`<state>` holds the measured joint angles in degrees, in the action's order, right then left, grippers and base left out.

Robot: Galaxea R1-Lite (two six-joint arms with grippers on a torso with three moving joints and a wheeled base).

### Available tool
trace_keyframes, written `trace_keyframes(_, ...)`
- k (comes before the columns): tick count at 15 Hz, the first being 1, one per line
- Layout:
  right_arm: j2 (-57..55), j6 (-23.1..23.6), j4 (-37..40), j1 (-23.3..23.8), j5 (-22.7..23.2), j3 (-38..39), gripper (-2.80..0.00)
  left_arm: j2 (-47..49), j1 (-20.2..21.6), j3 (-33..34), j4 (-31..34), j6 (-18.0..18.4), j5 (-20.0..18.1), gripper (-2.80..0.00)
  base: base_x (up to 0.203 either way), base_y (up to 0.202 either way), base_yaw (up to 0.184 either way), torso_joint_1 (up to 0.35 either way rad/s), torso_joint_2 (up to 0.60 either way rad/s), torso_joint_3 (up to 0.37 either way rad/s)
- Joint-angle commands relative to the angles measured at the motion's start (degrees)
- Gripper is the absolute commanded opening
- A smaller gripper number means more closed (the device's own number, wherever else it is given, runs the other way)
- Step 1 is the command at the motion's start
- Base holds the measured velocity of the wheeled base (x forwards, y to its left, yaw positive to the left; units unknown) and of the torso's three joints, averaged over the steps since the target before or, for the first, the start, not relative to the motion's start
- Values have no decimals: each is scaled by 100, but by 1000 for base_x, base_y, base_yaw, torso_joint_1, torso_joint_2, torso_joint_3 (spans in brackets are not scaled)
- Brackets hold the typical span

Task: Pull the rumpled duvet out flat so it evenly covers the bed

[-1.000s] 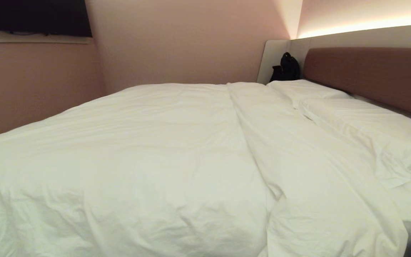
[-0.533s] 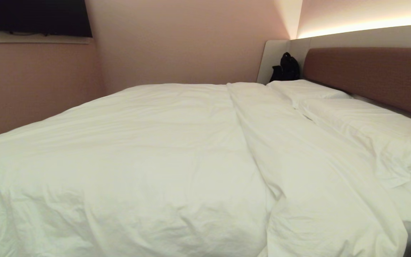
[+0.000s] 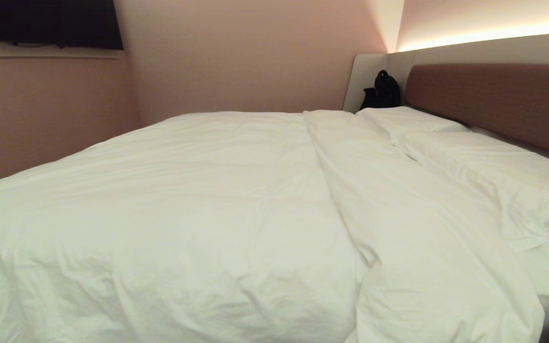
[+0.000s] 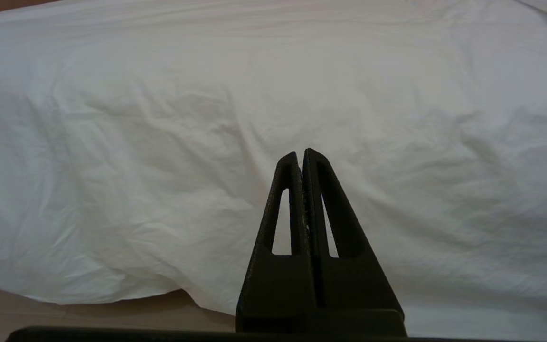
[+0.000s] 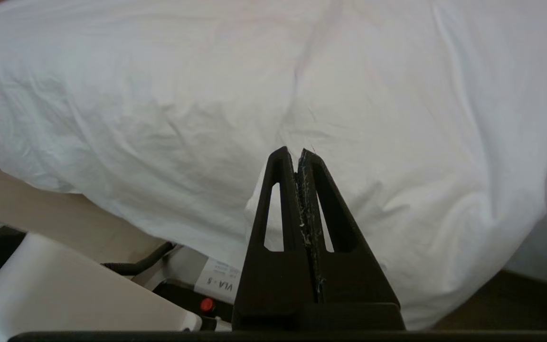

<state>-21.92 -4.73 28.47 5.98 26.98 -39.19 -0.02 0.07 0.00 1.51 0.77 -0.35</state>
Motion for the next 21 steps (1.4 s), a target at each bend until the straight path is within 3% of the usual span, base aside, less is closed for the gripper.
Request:
trace_keyframes(1,724,25,2,-440,-45,-1,-280,2,1,0,-2,2,0,-280,0,0,0,0,0,0)
trace_keyframes(3,954,33,1,-670,-373,9,-280,2,1,0,-2,2,0,-280,0,0,0,0,0,0)
trace_keyframes(7,1523,104,-34,-655,-793,295,-280,2,1,0,-2,2,0,-280,0,0,0,0,0,0)
trace_keyframes(11,2080,202,-533,-651,-1576,796,-280,2,1,0,7,2,9,-280,0,0,0,0,0,0)
trace_keyframes(13,2152,194,-1170,-651,-2674,1126,-280,2,1,0,-2,2,9,-280,0,0,0,0,0,0)
trace_keyframes(15,2169,236,-1856,-651,-3160,1624,-280,2,1,0,7,2,9,-280,0,0,0,0,0,0)
trace_keyframes(21,2168,622,-3077,-651,-3290,3262,-280,2,1,0,0,2,9,-280,0,0,0,0,0,0)
